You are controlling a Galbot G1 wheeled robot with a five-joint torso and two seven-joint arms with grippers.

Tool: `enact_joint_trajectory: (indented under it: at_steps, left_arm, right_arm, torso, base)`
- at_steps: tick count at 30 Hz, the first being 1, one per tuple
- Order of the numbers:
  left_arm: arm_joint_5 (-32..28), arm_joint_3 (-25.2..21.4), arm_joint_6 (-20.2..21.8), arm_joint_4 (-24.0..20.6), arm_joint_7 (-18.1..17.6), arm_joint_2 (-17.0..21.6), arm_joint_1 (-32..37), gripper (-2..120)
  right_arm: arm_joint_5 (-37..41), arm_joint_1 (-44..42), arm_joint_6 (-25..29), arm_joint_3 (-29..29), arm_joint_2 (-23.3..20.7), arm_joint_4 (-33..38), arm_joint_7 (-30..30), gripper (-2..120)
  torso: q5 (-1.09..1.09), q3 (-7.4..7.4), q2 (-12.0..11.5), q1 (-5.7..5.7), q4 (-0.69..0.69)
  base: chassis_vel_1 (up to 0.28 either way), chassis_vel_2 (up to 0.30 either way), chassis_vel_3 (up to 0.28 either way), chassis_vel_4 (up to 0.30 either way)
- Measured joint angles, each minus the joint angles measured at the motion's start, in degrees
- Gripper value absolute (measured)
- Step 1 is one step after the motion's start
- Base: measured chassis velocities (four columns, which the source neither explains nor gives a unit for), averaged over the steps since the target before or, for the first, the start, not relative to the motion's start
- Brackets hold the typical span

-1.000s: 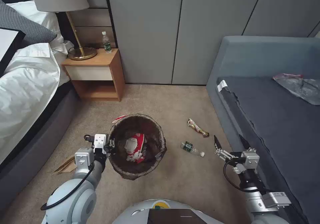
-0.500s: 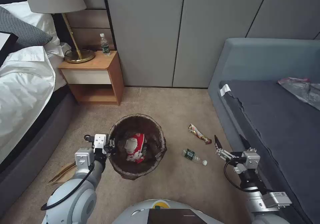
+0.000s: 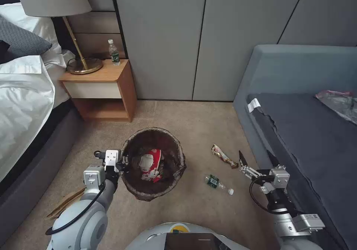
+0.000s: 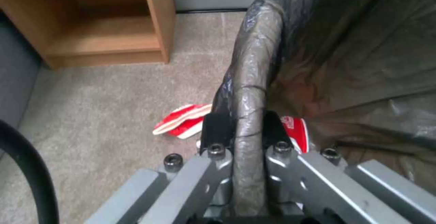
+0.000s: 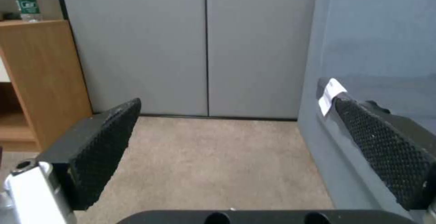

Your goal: Pick up the trash bin, then pick up the garbage from the floor and place it into the trash bin.

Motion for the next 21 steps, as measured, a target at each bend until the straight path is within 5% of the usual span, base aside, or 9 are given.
enact_joint_trajectory:
  at_steps: [12, 21]
  left_arm:
    - [0.08, 0.09, -0.02, 0.00, 0.00, -0.18, 0.13, 2]
    - [0.05, -0.03, -0.02, 0.00, -0.01, -0.11, 0.29, 2]
  right_arm:
    - [0.39, 0.27, -0.12, -0.24, -0.49, -0.48, 0.05, 100]
    - [2.73, 0.71, -2.17, 2.75, -4.84, -2.78, -2.43, 100]
  torso:
    - [0.00, 0.00, 0.00, 0.00, 0.00]
    - [0.00, 0.00, 0.00, 0.00, 0.00]
  base:
    - [-0.071, 0.076, 0.068, -0.074]
    - [-0.009, 0.008, 0.006, -0.018]
